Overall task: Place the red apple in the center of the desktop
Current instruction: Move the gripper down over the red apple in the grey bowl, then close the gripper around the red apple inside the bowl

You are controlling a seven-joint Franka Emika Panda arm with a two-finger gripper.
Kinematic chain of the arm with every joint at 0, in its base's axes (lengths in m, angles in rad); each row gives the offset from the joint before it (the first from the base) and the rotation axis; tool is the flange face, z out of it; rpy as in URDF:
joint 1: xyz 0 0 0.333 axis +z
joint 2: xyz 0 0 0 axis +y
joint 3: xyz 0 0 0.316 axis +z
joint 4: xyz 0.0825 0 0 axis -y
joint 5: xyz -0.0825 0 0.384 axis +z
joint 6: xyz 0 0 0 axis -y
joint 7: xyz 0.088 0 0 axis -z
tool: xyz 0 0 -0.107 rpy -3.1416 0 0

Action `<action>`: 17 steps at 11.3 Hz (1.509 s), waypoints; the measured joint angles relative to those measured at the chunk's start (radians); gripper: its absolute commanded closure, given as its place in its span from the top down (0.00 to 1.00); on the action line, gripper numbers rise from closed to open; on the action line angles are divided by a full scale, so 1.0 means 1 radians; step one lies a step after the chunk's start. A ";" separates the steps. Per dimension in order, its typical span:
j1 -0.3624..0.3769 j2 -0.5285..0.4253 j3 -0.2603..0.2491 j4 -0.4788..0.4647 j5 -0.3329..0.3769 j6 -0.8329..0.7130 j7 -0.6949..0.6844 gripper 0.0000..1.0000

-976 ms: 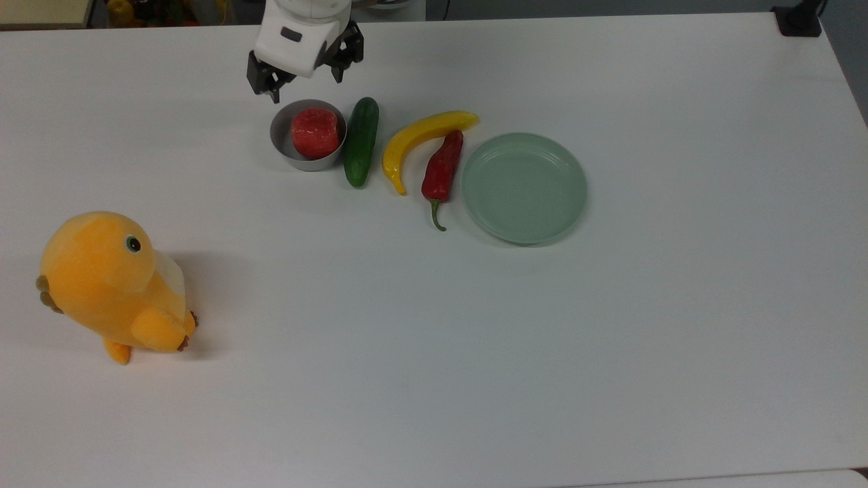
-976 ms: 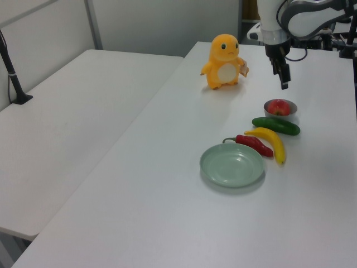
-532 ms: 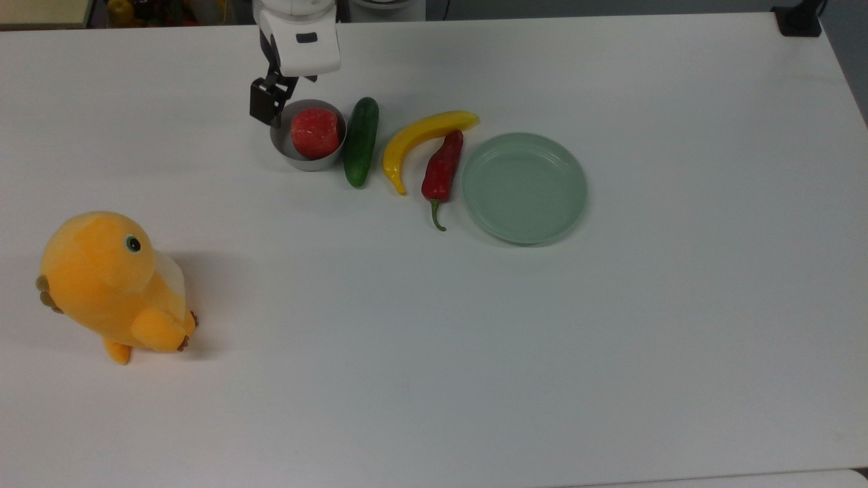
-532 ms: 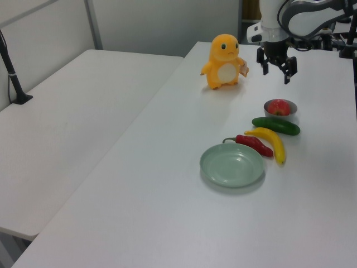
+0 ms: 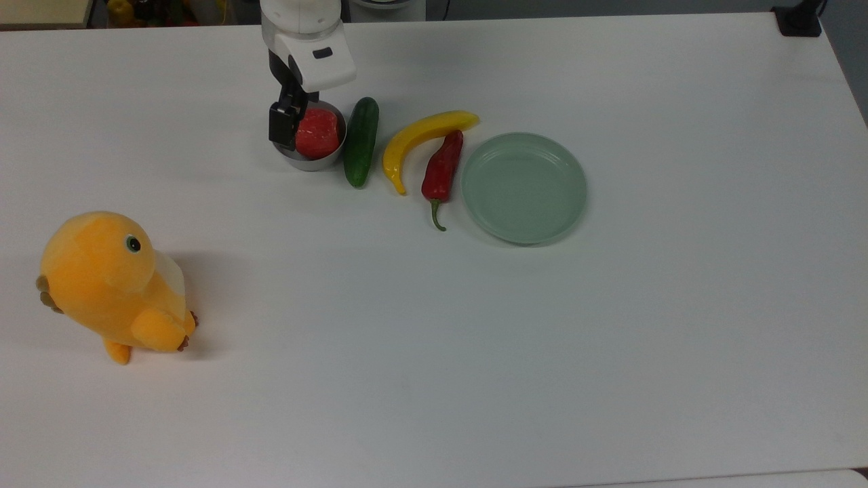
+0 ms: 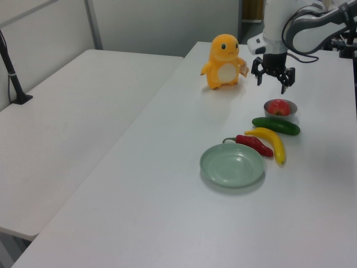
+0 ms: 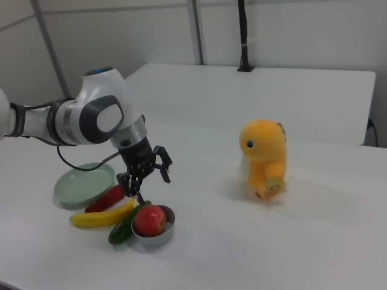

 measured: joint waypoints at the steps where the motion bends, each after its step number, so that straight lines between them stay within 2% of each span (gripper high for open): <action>1: 0.000 0.000 0.000 -0.013 0.000 0.000 -0.022 1.00; 6: 0.001 0.000 0.000 -0.040 0.000 -0.023 -0.102 1.00; 17: 0.013 0.042 0.003 -0.053 -0.004 -0.059 -0.109 1.00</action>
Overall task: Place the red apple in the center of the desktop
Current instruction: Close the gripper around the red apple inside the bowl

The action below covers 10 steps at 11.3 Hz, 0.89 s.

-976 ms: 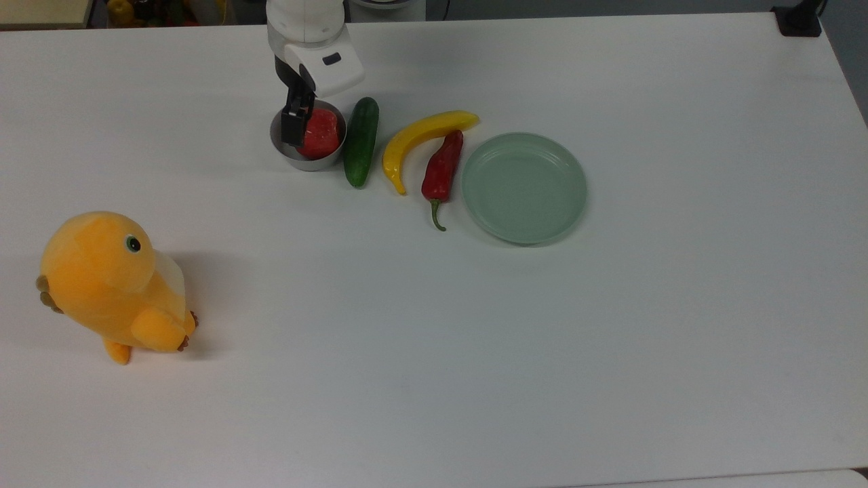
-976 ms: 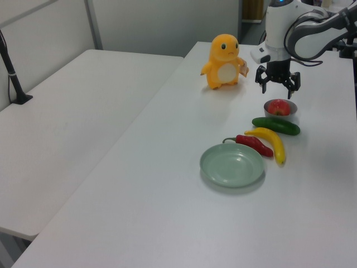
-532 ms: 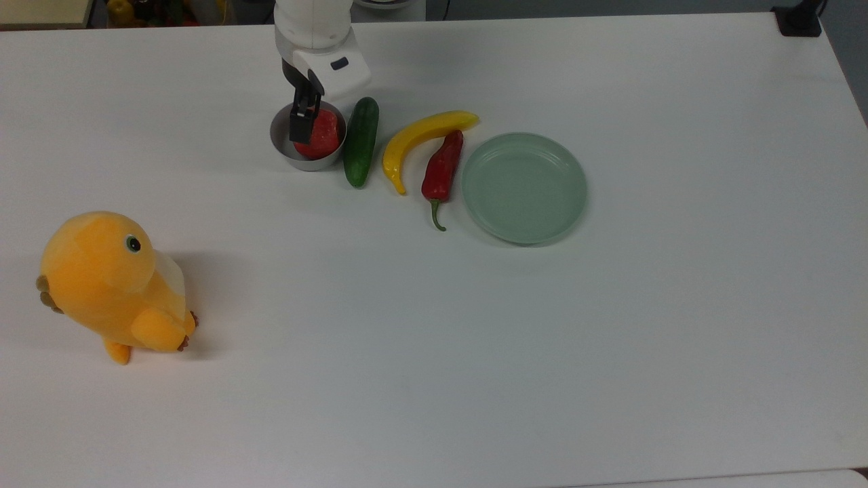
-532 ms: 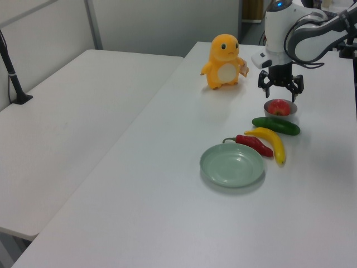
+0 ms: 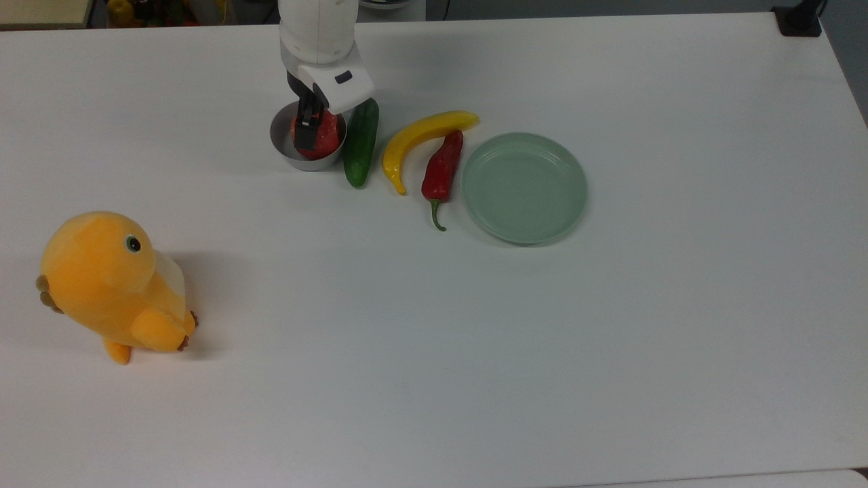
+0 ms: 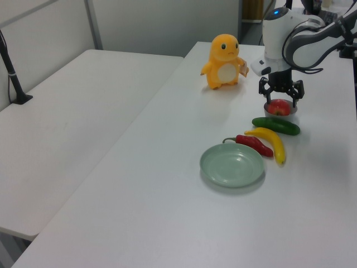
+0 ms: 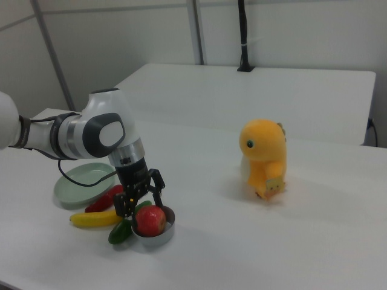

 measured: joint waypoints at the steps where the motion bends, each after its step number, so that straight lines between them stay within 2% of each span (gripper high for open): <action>1: 0.000 0.004 0.000 0.000 0.000 0.000 0.000 1.00; 2: 0.000 0.006 0.000 0.000 0.000 0.003 0.000 0.89; 3: 0.000 0.009 0.000 0.000 0.000 0.005 -0.001 0.63; 4: 0.000 0.014 0.000 0.000 -0.002 0.012 -0.003 0.43; 5: 0.001 0.018 0.000 0.000 -0.003 0.022 -0.004 0.32; 7: 0.002 0.022 0.000 0.005 -0.003 0.029 -0.005 0.26; 10: 0.002 0.022 0.000 0.006 -0.003 0.029 -0.005 0.26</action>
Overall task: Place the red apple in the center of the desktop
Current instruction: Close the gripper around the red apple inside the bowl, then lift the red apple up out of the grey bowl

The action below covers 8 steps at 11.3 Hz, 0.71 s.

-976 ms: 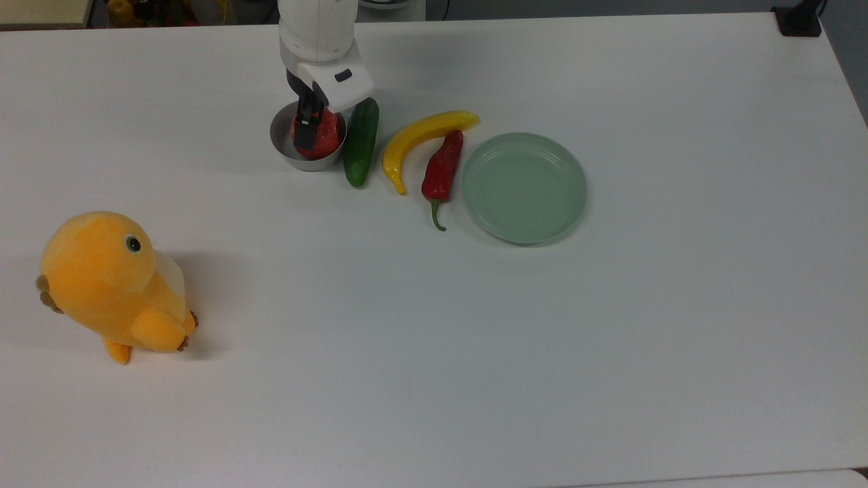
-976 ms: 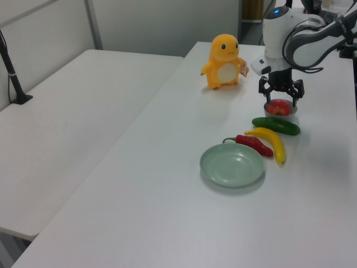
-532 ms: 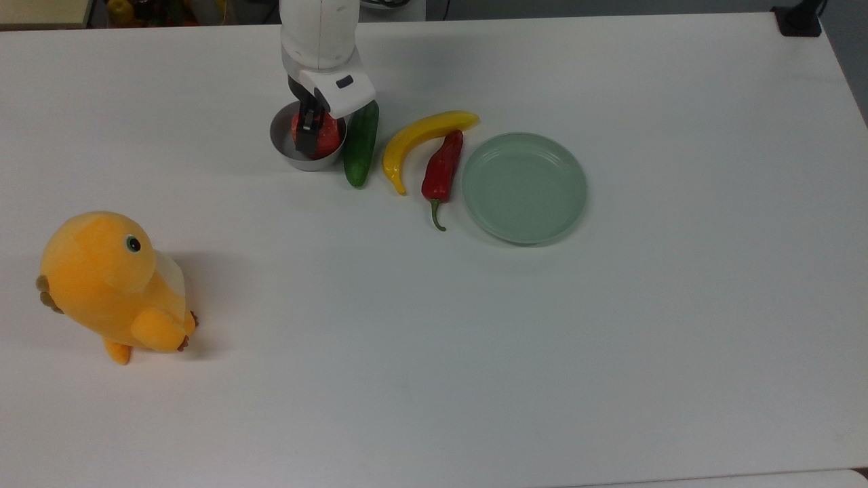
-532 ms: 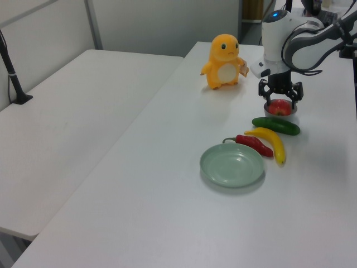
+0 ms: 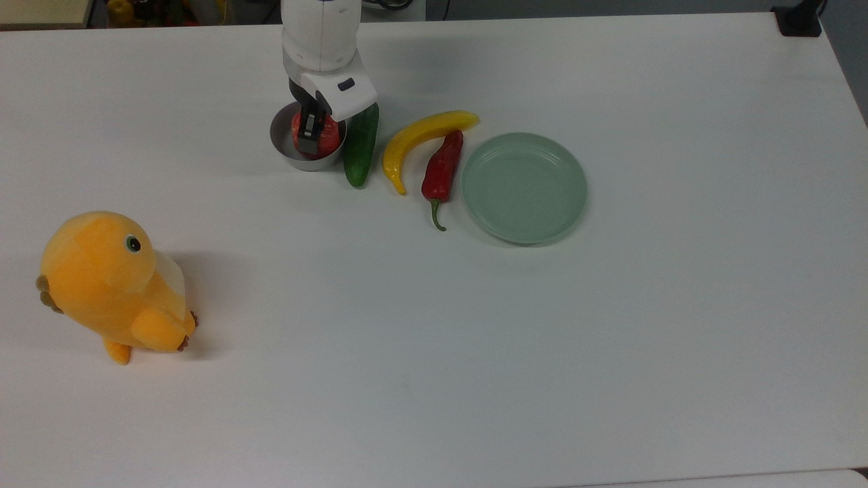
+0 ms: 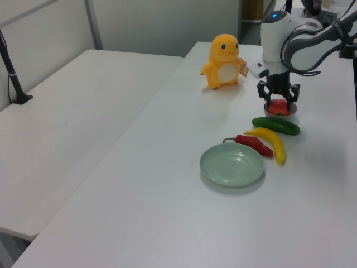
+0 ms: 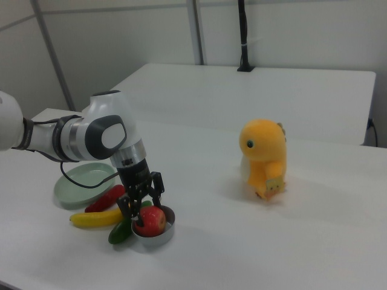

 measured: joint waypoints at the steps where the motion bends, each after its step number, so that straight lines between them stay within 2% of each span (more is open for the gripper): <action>1: 0.000 0.000 0.000 0.000 0.000 0.000 0.000 0.26; 3: 0.000 -0.001 0.000 0.008 0.000 -0.006 0.000 0.24; 6: -0.004 -0.029 -0.001 0.089 0.010 -0.179 0.000 0.24; 8: -0.005 -0.057 -0.001 0.147 0.062 -0.253 0.006 0.24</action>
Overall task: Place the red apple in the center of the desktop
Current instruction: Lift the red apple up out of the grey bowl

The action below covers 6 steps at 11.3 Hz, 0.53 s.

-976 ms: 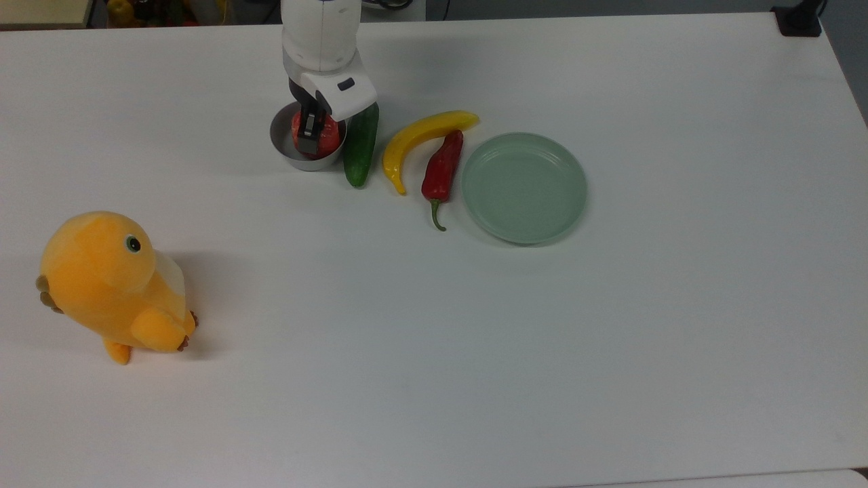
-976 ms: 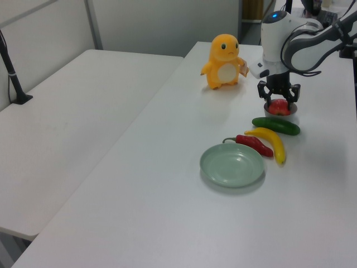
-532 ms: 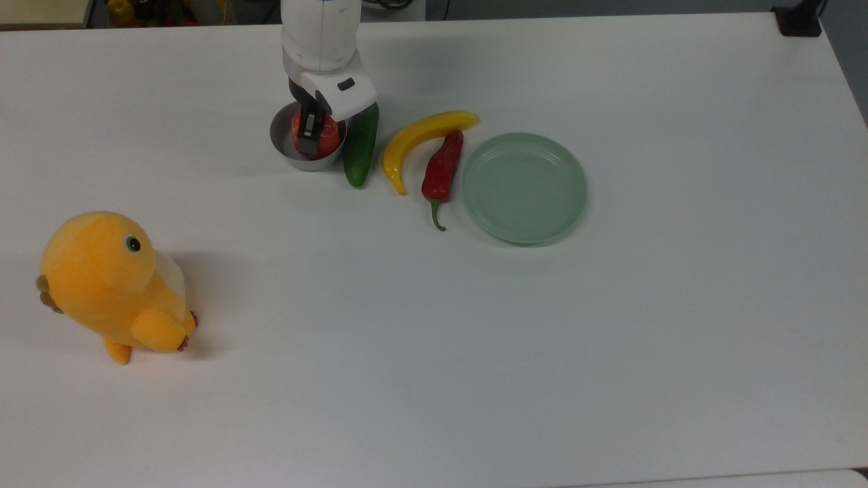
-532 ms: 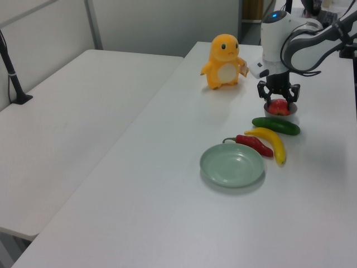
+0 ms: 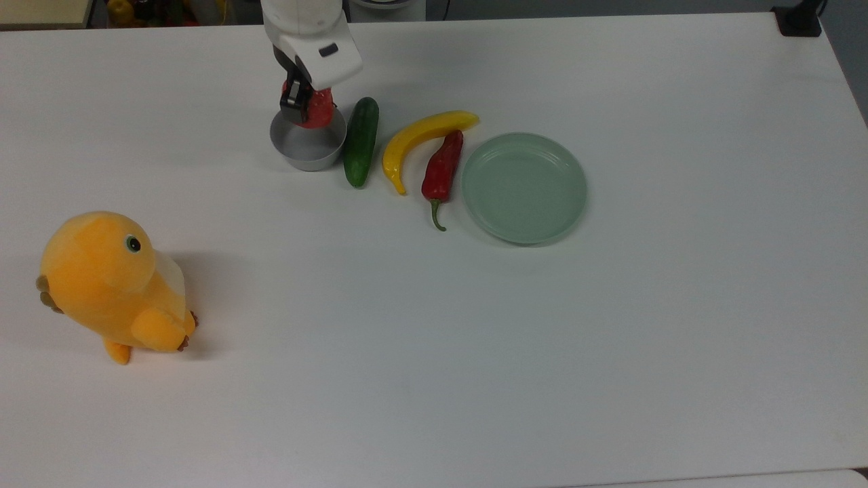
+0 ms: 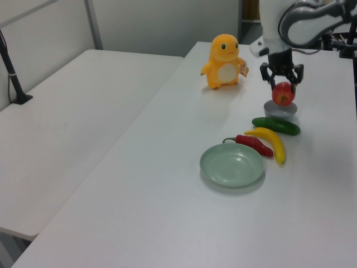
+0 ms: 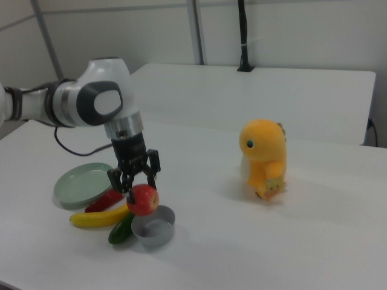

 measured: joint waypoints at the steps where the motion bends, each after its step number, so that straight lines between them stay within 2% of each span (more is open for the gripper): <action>1: 0.000 -0.006 0.000 0.024 0.023 -0.004 0.017 0.24; 3: 0.000 -0.001 0.000 0.066 0.065 0.003 0.105 0.24; 6: 0.005 0.037 0.001 0.122 0.138 0.152 0.355 0.24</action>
